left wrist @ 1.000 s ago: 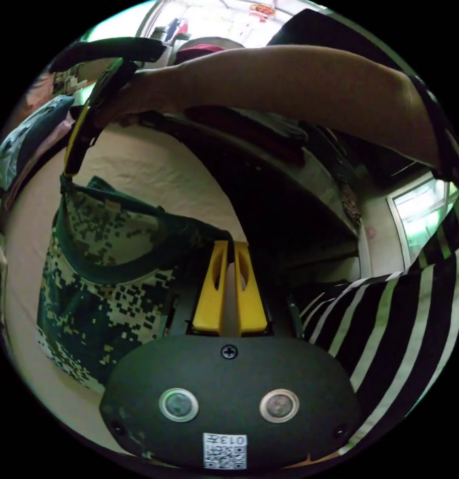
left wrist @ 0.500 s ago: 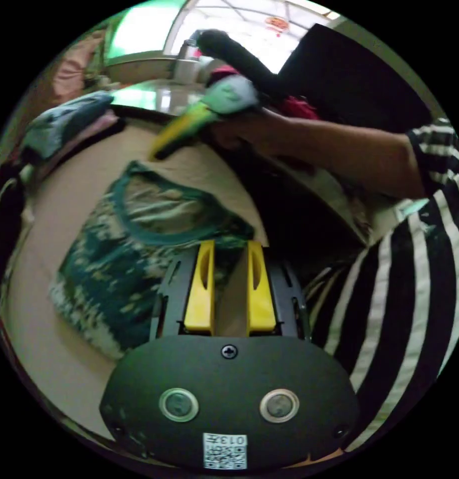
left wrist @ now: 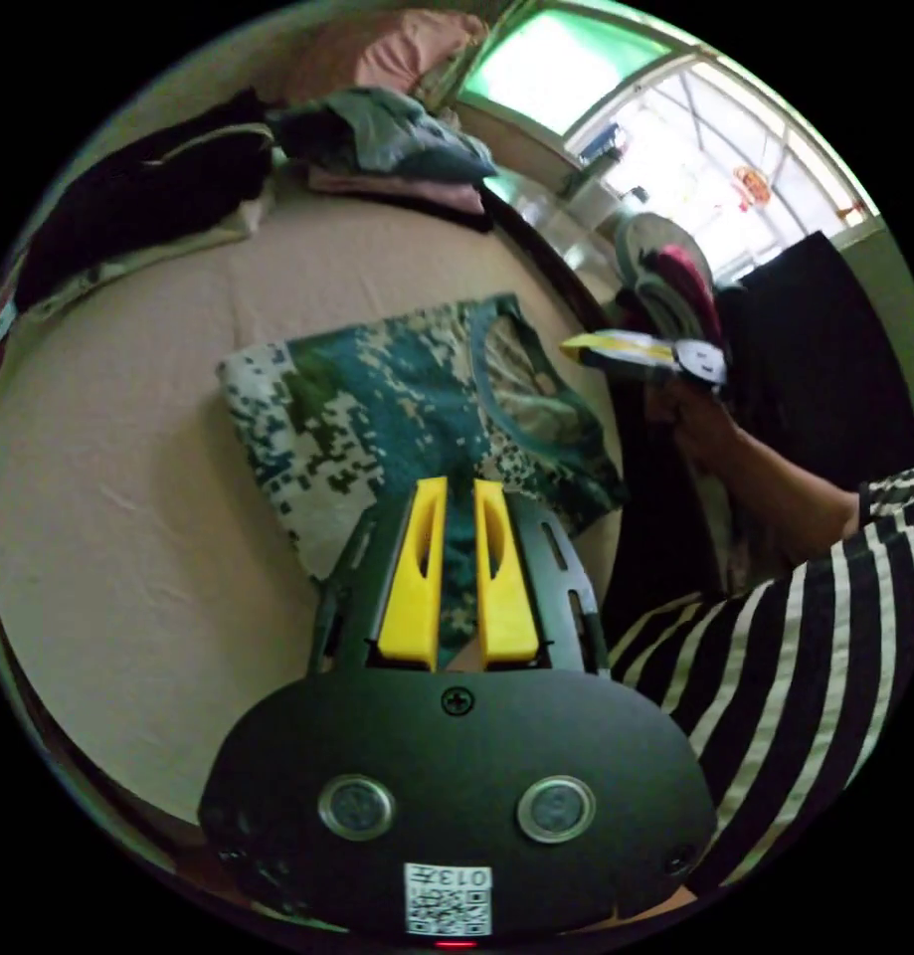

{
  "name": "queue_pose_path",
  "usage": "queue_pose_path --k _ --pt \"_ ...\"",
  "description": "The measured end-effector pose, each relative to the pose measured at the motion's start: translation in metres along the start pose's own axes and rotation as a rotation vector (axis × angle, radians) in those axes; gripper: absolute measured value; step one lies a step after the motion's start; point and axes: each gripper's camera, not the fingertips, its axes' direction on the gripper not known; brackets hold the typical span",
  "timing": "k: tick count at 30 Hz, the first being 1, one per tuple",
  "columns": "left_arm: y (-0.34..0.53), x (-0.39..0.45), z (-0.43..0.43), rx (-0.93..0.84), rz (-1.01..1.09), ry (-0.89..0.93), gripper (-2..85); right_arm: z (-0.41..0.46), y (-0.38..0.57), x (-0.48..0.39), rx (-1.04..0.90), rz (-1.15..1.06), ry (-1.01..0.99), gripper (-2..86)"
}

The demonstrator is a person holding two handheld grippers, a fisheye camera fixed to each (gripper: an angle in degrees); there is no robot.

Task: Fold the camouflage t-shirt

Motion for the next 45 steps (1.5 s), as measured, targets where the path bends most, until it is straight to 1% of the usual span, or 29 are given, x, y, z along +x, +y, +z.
queue_pose_path --k 2,4,6,9,10,13,15,17,19,21,23,25,26,27,29,31,34,36,41,45 --pt "0.01 -0.014 -0.024 0.096 -0.086 -0.088 10.2 -0.008 0.005 0.014 0.036 0.08 -0.033 5.8" --pt "0.014 -0.032 -0.029 0.098 -0.16 -0.113 12.7 -0.007 0.009 0.029 0.04 0.169 -0.069 9.3" --pt "0.014 -0.05 -0.026 0.065 -0.202 -0.056 13.9 -0.003 0.011 0.034 0.019 0.206 -0.076 11.7" --pt "0.009 -0.063 -0.019 0.012 -0.216 0.017 13.9 0.005 0.019 0.038 -0.037 0.251 -0.117 12.6" --pt "0.008 -0.063 -0.02 0.009 -0.212 0.009 13.6 0.007 0.023 0.038 -0.055 0.259 -0.121 12.6" --pt "0.01 -0.063 -0.025 0.013 -0.221 0.065 14.6 0.007 0.033 0.033 -0.081 0.271 -0.141 12.2" --pt "0.015 -0.064 -0.03 0.033 -0.239 0.09 15.5 0.003 0.04 0.026 -0.08 0.271 -0.089 11.4" --pt "0.022 -0.061 -0.037 0.053 -0.256 0.059 16.3 -0.001 0.049 0.019 -0.08 0.271 -0.063 10.1" --pt "0.021 -0.058 -0.035 0.026 -0.24 0.046 15.3 -0.007 0.059 0.009 -0.097 0.24 0.022 6.6" --pt "0.017 -0.053 -0.035 0.0 -0.244 0.022 12.4 -0.011 0.066 0.0 -0.115 0.212 0.064 4.4" --pt "0.014 -0.041 -0.037 -0.024 -0.196 -0.006 5.7 -0.017 0.072 -0.011 -0.133 0.174 0.093 3.6" --pt "0.013 -0.028 -0.037 -0.042 -0.165 -0.042 2.7 -0.026 0.082 -0.031 -0.142 0.098 0.187 3.0" --pt "0.013 -0.021 -0.036 -0.051 -0.15 -0.035 1.9 -0.029 0.086 -0.035 -0.137 0.091 0.198 2.9" --pt "0.013 -0.018 -0.036 -0.05 -0.145 -0.019 1.6 -0.037 0.094 -0.042 -0.117 0.084 0.207 2.7" --pt "0.016 -0.012 -0.041 -0.029 -0.13 0.075 1.0 -0.052 0.107 -0.05 -0.078 0.086 0.239 2.6" --pt "0.021 -0.007 -0.054 0.028 -0.111 0.103 0.7 -0.078 0.126 -0.061 -0.026 0.079 0.272 2.6" --pt "0.027 0.005 -0.08 0.095 -0.065 0.083 0.5 -0.115 0.151 -0.078 0.037 0.049 0.324 2.6" --pt "0.03 0.015 -0.093 0.128 -0.04 0.113 0.4 -0.138 0.167 -0.089 0.073 0.043 0.367 2.5" --pt "0.029 0.067 -0.127 0.193 0.108 0.092 0.3 -0.204 0.212 -0.102 0.161 0.104 0.422 2.4" --pt "0.014 0.109 -0.145 0.201 0.2 0.099 0.3 -0.267 0.256 -0.098 0.226 0.163 0.46 2.3"
